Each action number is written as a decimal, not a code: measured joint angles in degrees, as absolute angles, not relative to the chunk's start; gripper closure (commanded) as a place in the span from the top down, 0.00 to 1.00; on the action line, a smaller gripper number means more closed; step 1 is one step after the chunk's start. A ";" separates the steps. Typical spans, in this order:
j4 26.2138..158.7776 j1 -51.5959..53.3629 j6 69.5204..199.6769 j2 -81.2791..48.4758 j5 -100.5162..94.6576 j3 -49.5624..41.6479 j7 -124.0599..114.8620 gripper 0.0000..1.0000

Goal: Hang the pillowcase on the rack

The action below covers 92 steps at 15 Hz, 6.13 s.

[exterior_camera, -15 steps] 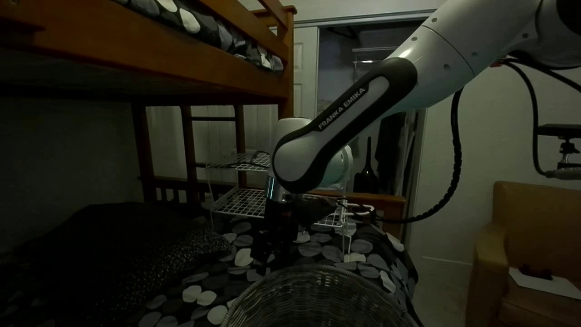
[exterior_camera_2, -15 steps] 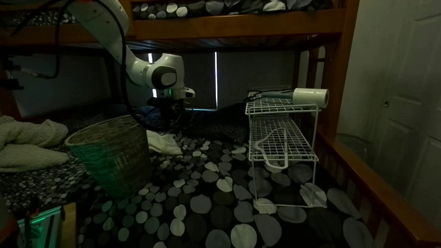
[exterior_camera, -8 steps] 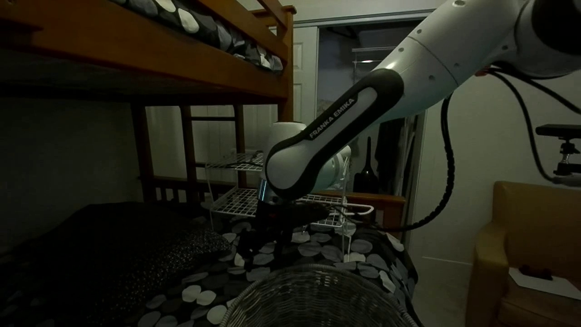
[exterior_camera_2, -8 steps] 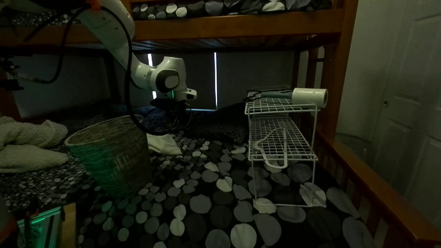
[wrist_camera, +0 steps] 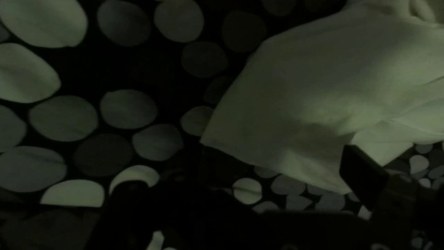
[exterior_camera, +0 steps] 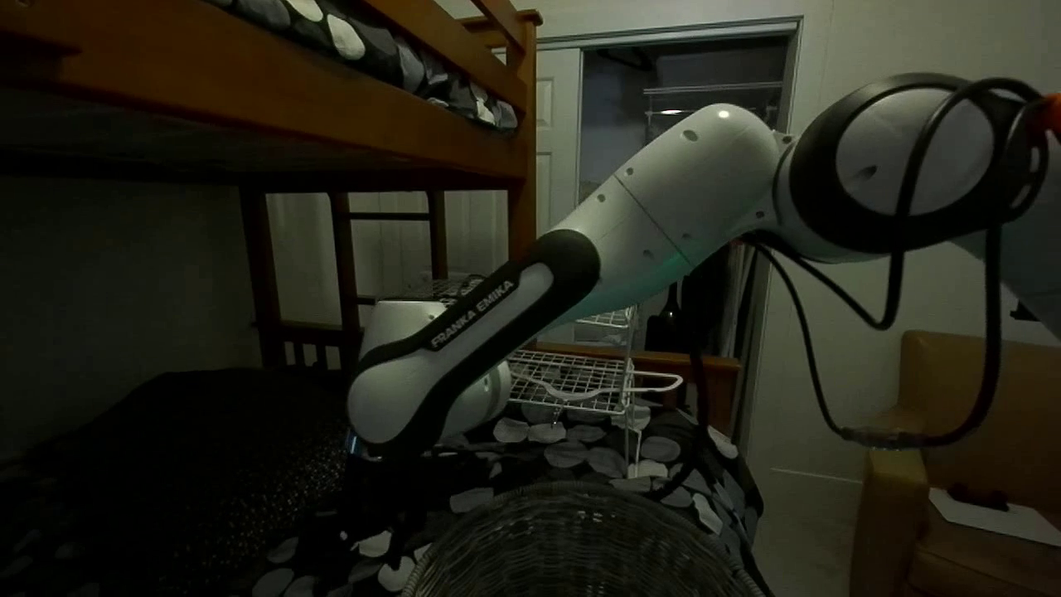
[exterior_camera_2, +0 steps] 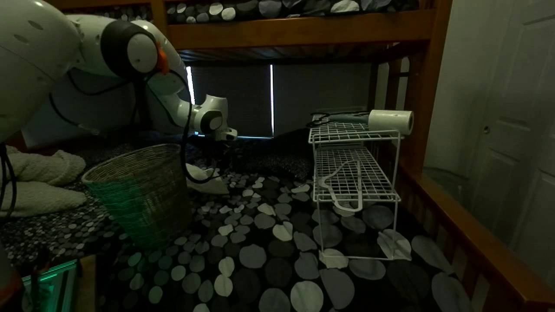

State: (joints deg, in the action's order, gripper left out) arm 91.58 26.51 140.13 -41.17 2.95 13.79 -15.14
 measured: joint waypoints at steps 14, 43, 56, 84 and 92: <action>49.89 27.28 115.06 -70.65 9.21 21.17 -6.00 0.71; 33.09 27.75 133.72 -68.07 7.03 11.18 -23.19 0.03; 42.41 30.80 144.56 -65.01 5.65 6.25 -32.84 0.01; 95.38 73.34 160.51 -41.77 -1.39 -49.91 -95.62 0.01; 106.86 84.48 160.55 -37.20 -7.37 -56.42 -101.22 0.01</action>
